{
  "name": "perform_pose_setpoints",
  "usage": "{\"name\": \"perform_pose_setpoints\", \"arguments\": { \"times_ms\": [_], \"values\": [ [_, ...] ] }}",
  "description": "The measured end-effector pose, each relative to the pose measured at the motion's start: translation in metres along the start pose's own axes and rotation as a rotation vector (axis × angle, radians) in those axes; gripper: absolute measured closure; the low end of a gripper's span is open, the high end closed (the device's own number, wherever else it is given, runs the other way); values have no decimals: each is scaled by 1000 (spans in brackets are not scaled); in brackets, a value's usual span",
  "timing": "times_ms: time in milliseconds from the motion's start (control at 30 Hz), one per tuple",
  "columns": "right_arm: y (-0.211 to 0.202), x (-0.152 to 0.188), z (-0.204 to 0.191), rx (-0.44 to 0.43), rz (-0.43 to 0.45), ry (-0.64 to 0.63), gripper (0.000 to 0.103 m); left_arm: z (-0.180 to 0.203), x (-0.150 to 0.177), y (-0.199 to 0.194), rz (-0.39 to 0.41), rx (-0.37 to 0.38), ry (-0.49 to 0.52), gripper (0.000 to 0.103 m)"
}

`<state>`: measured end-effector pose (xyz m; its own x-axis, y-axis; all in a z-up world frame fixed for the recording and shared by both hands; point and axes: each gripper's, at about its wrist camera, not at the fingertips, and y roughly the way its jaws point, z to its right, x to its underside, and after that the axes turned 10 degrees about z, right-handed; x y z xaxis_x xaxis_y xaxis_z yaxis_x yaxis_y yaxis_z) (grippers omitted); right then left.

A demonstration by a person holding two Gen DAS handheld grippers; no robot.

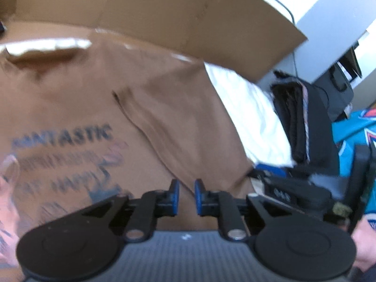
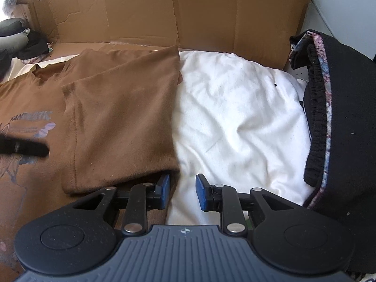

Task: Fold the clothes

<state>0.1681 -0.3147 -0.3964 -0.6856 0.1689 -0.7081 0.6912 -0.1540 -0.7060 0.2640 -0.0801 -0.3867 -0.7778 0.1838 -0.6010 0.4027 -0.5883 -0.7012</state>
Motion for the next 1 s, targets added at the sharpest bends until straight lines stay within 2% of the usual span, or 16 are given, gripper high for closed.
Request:
{"name": "perform_pose_setpoints", "arguments": {
  "times_ms": [33, 100, 167, 267, 433, 567, 733, 800, 900, 1000],
  "values": [
    [-3, 0, 0, -2, -1, 0, 74, -3, -5, 1, 8, -11, 8, 88],
    [-8, 1, 0, -9, -7, 0, 74, -10, -16, 5, 27, -38, 8, 81],
    [-14, 2, 1, -13, -12, 11, 74, -17, -26, 7, 55, -67, 0, 62],
    [-22, 3, 3, -19, -11, 25, 74, -23, -38, 11, 90, -91, 8, 60],
    [-30, 0, 5, -27, 10, 58, 74, -29, -51, 25, 94, -109, 36, 59],
    [-33, -6, 5, -36, 32, 65, 75, -32, -57, 32, 100, -134, 52, 52],
    [-33, -15, 6, -38, 67, 87, 77, -32, -58, 44, 100, -145, 111, 51],
    [-33, -20, 9, -38, 85, 111, 80, -35, -58, 49, 84, -124, 114, 53],
    [-27, -26, 17, -31, 86, 181, 82, -39, -58, 55, 50, -86, 127, 64],
    [-15, -26, 20, -20, 69, 220, 89, -40, -57, 57, 42, -74, 136, 83]
  ]
}}
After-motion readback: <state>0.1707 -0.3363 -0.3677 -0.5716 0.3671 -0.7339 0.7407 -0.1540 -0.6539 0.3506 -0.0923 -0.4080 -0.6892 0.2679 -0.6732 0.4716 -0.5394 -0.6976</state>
